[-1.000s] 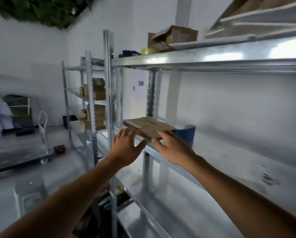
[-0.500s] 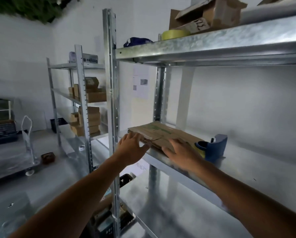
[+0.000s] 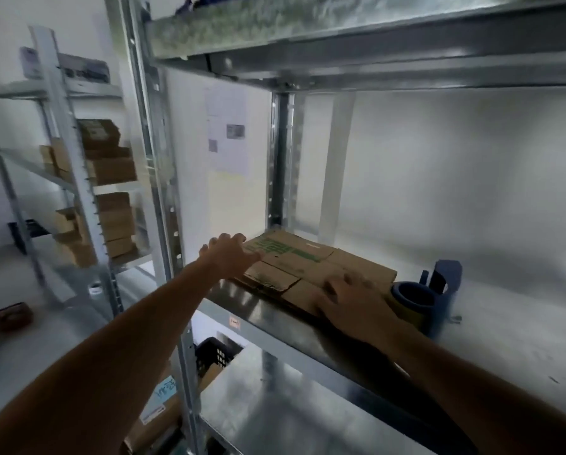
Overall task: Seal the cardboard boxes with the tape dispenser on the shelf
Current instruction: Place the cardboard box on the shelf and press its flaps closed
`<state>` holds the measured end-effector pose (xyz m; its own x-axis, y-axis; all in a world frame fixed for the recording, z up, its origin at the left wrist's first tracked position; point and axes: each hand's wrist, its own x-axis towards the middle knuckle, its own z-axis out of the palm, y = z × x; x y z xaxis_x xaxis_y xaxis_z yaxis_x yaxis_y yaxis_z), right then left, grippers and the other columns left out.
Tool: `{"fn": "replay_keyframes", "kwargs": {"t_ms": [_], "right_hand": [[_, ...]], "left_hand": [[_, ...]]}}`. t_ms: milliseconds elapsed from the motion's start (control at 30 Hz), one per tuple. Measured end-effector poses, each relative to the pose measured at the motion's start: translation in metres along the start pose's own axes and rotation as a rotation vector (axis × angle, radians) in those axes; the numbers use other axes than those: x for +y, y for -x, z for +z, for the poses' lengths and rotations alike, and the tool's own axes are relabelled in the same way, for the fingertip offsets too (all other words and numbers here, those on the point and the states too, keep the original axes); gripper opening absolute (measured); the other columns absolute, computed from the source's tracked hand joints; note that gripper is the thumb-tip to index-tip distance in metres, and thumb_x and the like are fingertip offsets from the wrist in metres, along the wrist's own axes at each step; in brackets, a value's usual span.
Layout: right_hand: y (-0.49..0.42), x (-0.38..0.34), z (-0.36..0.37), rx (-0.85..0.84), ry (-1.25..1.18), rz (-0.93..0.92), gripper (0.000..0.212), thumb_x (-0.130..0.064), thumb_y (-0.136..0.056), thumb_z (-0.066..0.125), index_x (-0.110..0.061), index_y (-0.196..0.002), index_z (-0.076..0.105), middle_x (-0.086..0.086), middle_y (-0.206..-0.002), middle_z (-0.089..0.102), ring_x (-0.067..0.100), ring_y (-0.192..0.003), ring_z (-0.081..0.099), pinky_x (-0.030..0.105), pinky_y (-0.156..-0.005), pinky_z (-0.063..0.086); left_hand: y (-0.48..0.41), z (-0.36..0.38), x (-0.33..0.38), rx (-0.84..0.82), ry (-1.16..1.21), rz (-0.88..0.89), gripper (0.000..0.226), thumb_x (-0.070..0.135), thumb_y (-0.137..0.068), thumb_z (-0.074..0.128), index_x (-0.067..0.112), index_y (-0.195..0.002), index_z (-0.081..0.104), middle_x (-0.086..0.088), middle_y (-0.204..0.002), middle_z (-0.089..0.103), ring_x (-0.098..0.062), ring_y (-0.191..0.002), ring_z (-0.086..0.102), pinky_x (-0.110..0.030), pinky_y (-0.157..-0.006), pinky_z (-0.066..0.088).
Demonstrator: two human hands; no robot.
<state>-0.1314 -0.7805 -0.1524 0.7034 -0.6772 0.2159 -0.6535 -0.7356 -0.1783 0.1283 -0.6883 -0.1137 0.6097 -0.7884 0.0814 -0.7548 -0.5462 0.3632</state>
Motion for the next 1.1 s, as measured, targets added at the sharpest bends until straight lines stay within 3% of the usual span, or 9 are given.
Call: {"fn": "replay_keyframes", "kwargs": {"t_ms": [133,267,367,467,500,633,767,933,1100], "right_hand": [[-0.007,0.002,0.008,-0.028,0.019,0.100,0.049,-0.065,-0.095,0.032,-0.032,-0.124,0.053,0.007,-0.140,0.050,0.030,-0.126,0.043,0.045,-0.104,0.031],[-0.010,-0.001,0.010,-0.033,-0.056,0.203,0.042,-0.063,-0.095,0.041,-0.034,-0.123,0.055,0.004,-0.146,0.044,0.032,-0.131,0.038,0.047,-0.102,0.027],[-0.012,-0.003,0.004,0.025,-0.111,0.251,0.040,-0.055,-0.098,0.047,-0.031,-0.127,0.059,0.004,-0.146,0.046,0.033,-0.131,0.043,0.050,-0.105,0.032],[-0.017,-0.003,-0.006,0.215,-0.314,0.199,0.030,-0.030,-0.096,0.057,-0.007,-0.104,0.073,0.017,-0.114,0.067,0.031,-0.104,0.062,0.038,-0.089,0.045],[-0.018,-0.001,-0.011,0.287,-0.402,0.205,0.027,-0.027,-0.094,0.059,-0.005,-0.096,0.074,0.015,-0.102,0.070,0.026,-0.093,0.064,0.036,-0.083,0.045],[-0.009,0.006,-0.018,0.407,-0.586,0.335,0.028,-0.025,-0.098,0.062,-0.020,-0.124,0.068,0.003,-0.132,0.058,-0.002,-0.101,0.056,0.009,-0.079,0.039],[-0.004,0.007,-0.013,0.398,-0.625,0.359,0.034,-0.027,-0.095,0.066,-0.024,-0.129,0.063,0.004,-0.135,0.049,-0.023,-0.091,0.052,-0.002,-0.072,0.035],[-0.004,-0.003,-0.006,0.361,-0.463,0.322,0.041,-0.018,-0.093,0.070,-0.010,-0.133,0.063,0.009,-0.136,0.055,0.014,-0.119,0.050,0.013,-0.091,0.033],[-0.001,-0.004,0.002,0.294,-0.399,0.296,0.040,-0.030,-0.097,0.064,-0.022,-0.135,0.059,0.005,-0.143,0.051,0.024,-0.133,0.049,0.040,-0.112,0.039]], "left_hand": [[-0.030,0.011,-0.009,-0.118,0.063,0.013,0.067,0.063,-0.090,0.059,0.014,-0.135,0.053,-0.011,-0.123,0.065,-0.029,-0.107,0.064,-0.044,-0.097,0.053],[-0.044,0.018,-0.014,-0.084,-0.003,0.051,0.073,0.069,-0.082,0.064,0.015,-0.131,0.054,-0.014,-0.125,0.059,-0.032,-0.111,0.061,-0.046,-0.098,0.052],[-0.049,0.012,-0.018,-0.071,0.024,0.091,0.066,0.068,-0.080,0.066,0.018,-0.121,0.056,-0.010,-0.116,0.056,-0.025,-0.100,0.060,-0.042,-0.087,0.055],[-0.057,0.001,-0.021,-0.031,0.078,0.108,0.062,0.068,-0.078,0.069,0.020,-0.114,0.053,-0.006,-0.111,0.045,-0.019,-0.088,0.055,-0.034,-0.071,0.047],[-0.061,-0.002,-0.022,-0.021,0.091,0.108,0.063,0.068,-0.079,0.069,0.019,-0.114,0.052,-0.008,-0.113,0.042,-0.019,-0.086,0.054,-0.033,-0.069,0.045],[-0.069,-0.010,-0.022,-0.020,0.157,0.107,0.063,0.072,-0.078,0.068,0.019,-0.103,0.044,-0.009,-0.109,0.037,-0.013,-0.073,0.044,-0.027,-0.055,0.032],[-0.074,-0.009,-0.021,-0.048,0.216,0.099,0.062,0.072,-0.081,0.065,0.019,-0.110,0.051,-0.004,-0.098,0.037,-0.015,-0.076,0.045,-0.027,-0.059,0.035],[-0.066,0.017,-0.021,-0.117,0.125,0.109,0.084,0.078,-0.081,0.057,0.019,-0.140,0.054,-0.009,-0.117,0.051,-0.024,-0.104,0.052,-0.043,-0.102,0.047],[-0.066,0.032,-0.025,-0.028,0.013,0.081,0.103,0.091,-0.067,0.050,0.017,-0.139,0.048,-0.008,-0.121,0.055,-0.027,-0.109,0.052,-0.040,-0.085,0.040]]}}
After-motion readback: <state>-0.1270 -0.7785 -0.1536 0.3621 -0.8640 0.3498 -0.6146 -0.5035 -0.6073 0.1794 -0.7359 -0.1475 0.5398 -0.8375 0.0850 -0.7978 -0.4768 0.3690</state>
